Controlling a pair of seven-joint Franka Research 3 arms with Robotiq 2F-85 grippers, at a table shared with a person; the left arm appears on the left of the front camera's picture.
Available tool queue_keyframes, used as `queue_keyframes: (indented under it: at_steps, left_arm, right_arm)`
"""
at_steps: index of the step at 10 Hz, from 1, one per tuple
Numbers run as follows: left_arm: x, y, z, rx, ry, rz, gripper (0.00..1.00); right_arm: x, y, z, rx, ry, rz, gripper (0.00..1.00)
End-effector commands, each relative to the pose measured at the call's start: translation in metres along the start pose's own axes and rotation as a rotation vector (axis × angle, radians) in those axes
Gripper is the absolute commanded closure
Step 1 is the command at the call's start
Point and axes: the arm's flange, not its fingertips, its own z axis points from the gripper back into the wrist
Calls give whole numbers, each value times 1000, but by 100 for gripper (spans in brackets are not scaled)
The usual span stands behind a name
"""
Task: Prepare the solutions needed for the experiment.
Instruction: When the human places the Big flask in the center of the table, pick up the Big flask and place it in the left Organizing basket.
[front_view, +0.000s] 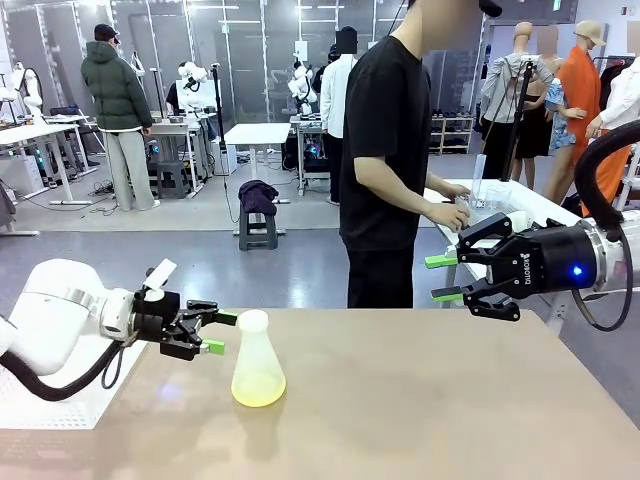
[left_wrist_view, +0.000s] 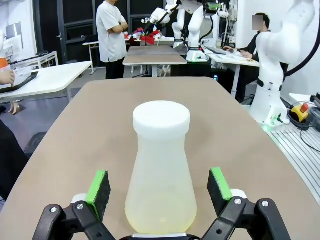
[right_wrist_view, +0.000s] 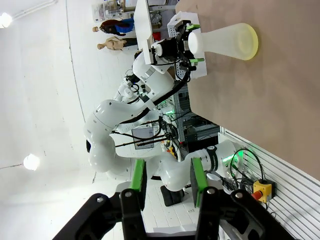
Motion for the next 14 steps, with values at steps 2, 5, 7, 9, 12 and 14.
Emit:
queue_keyframes:
  at_steps: [2,5,7,9,12,14]
  left_arm:
    - [-7,5,-24,16,-26,8,0]
    - [-8,3,-44,10,-26,3,0]
    - [-9,4,-54,13,-24,7,0]
    - [-12,5,-62,5,-32,4,0]
    - [-12,7,-77,-9,-53,-14,0]
    - [-12,9,-86,-16,-61,-5,0]
  right_arm:
    - [0,1,-1,9,0,-8,54]
    - [0,1,-1,9,0,-8,54]
    - [0,1,-1,9,0,-8,54]
    - [0,1,-1,9,0,-8,54]
    - [0,1,-1,9,0,-8,54]
    - [0,1,-1,9,0,-8,54]
